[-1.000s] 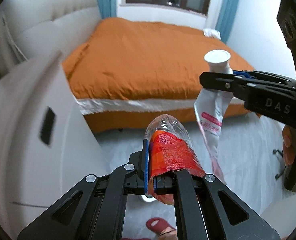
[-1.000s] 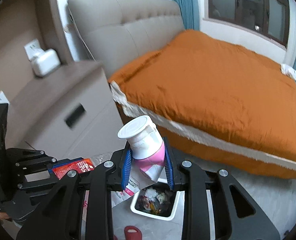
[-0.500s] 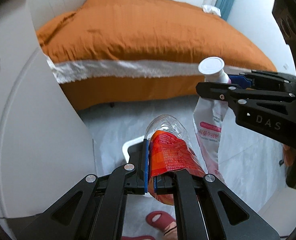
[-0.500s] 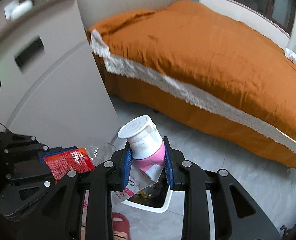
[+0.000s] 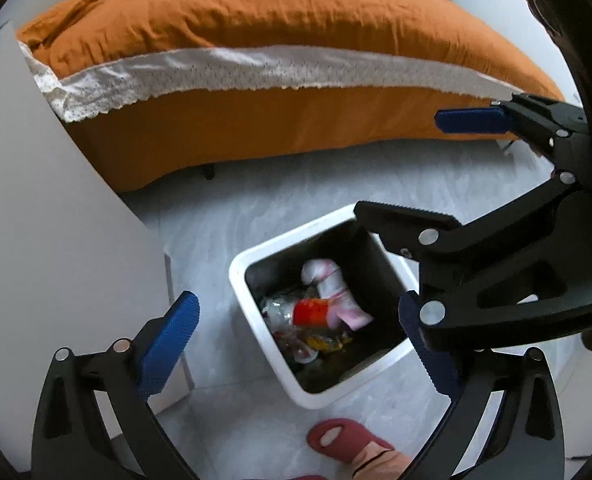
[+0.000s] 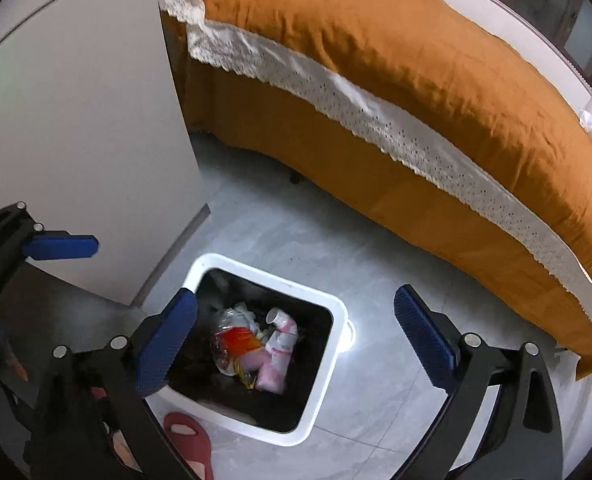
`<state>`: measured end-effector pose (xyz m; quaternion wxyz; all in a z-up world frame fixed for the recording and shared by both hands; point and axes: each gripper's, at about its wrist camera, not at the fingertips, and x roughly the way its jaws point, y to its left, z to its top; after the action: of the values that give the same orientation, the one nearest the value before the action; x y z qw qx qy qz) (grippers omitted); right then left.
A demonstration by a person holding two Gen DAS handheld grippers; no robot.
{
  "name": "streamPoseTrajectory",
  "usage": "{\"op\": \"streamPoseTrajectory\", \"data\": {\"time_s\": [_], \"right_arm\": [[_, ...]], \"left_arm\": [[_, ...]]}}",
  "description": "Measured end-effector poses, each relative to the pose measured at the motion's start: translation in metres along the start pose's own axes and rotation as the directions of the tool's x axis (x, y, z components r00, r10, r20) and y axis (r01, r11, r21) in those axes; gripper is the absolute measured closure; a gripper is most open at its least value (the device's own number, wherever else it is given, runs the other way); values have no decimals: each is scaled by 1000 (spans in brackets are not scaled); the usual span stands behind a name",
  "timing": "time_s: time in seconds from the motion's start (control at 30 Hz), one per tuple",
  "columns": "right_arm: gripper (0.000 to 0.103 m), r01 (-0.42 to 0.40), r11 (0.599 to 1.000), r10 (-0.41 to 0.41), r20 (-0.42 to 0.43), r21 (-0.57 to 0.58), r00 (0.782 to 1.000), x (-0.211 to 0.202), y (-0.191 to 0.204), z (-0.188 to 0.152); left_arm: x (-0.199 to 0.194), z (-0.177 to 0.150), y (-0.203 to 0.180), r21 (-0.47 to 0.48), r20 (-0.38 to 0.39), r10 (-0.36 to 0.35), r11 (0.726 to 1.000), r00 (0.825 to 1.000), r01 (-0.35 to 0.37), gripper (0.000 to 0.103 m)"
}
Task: Collect trash
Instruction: 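Carry bottle and pink tube to the bin and open both tools, then move both open tools back toward the desk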
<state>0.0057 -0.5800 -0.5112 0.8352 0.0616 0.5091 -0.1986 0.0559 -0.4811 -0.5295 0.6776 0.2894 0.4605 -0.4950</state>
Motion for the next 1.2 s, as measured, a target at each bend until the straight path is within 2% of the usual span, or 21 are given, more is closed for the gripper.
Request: {"op": "streamPoseTrajectory", "data": {"time_s": [0.27,0.57,0.8,0.97,1.2], "right_arm": [[5,-6,1000,6,8,12,1000,-15,8,2],[5,-8,1000,8,55,14,998,-61,11,19],[5,-10,1000,7,127,23,992,-121,10,40],[5,-17,1000,17,214,1,977,-183,15,58],[5,-54,998,59,356,-23,933,-270,27,86]], "left_arm": [[-17,0,3,7,0,3,1000,1000,-3,5],[-59,17,9,-18,43,17,1000,999,-16,5],[-126,32,6,-55,109,33,998,993,-27,5],[-180,41,3,-77,172,61,996,983,-48,5],[-269,51,1,-125,284,129,987,950,-96,5]]}}
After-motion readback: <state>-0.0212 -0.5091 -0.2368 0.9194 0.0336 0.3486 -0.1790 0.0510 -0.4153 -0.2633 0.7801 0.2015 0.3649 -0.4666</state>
